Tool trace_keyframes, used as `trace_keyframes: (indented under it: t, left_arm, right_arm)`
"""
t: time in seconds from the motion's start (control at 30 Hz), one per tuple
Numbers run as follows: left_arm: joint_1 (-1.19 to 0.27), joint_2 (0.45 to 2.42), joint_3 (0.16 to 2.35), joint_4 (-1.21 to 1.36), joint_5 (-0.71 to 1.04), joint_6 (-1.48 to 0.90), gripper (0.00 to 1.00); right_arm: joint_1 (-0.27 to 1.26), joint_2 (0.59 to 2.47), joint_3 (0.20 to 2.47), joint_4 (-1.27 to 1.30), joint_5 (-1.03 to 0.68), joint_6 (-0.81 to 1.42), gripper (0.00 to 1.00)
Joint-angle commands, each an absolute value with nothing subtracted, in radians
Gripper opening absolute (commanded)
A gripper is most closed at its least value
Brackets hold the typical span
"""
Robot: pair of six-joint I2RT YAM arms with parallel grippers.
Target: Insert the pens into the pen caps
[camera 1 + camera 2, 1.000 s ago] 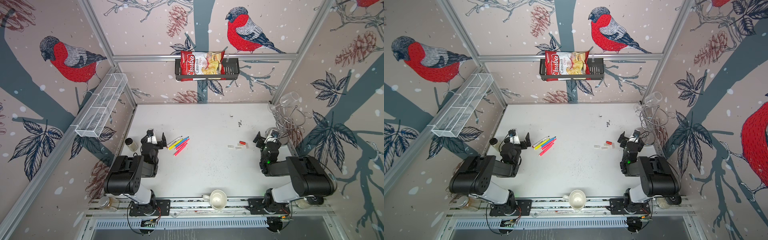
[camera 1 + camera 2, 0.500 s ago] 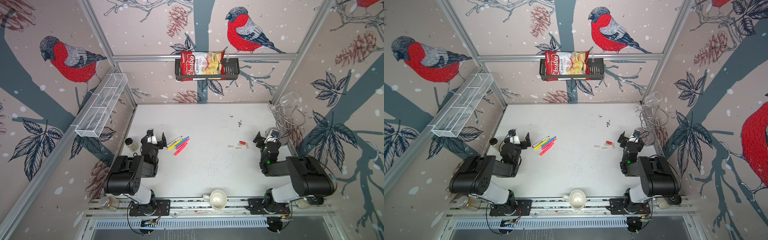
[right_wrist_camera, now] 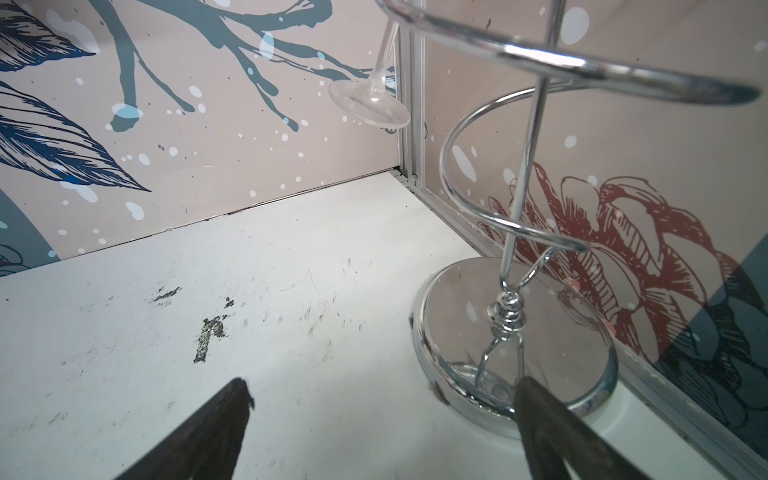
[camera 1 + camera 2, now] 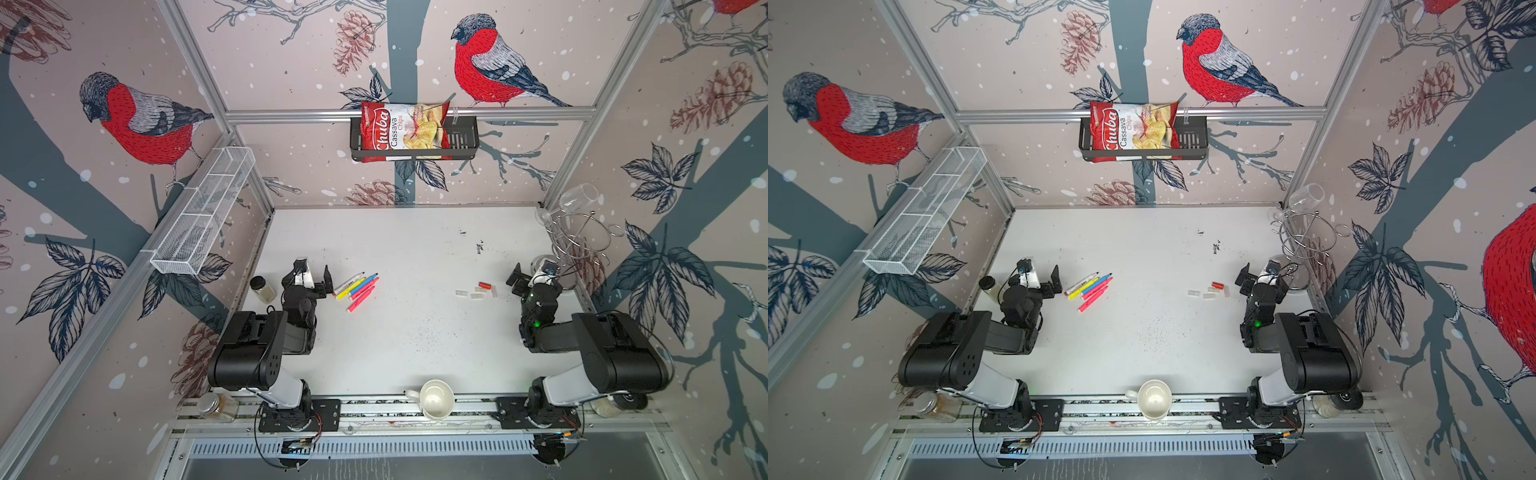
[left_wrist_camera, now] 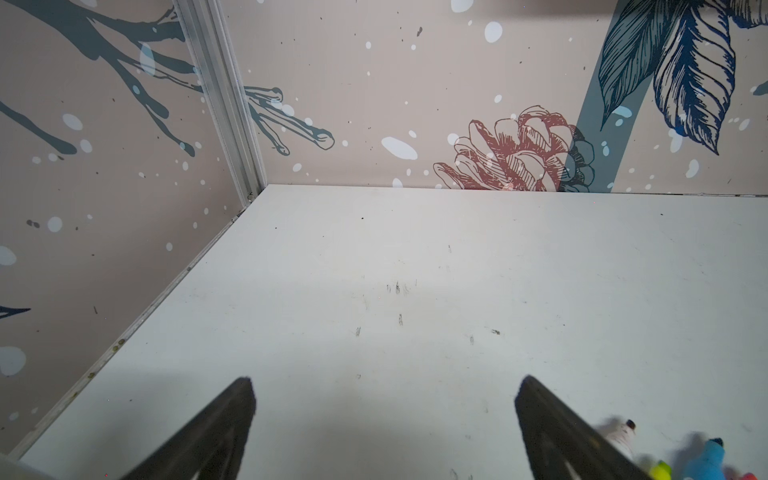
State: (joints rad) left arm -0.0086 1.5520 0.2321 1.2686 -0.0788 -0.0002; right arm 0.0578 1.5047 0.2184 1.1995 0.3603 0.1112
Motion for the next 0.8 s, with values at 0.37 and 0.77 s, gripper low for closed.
trace_keyframes:
  t: [0.37,0.77]
  left_arm:
    - [0.003,1.551,0.237,1.289,-0.060,-0.003,0.98]
    - [-0.217,1.188,0.421,0.666,-0.472,-0.085,0.97]
  right_arm:
    - [0.059,1.502,0.219,1.230,0.364,0.117,0.99]
    - [0.142,1.172,0.404,0.700,0.228,0.088,1.00]
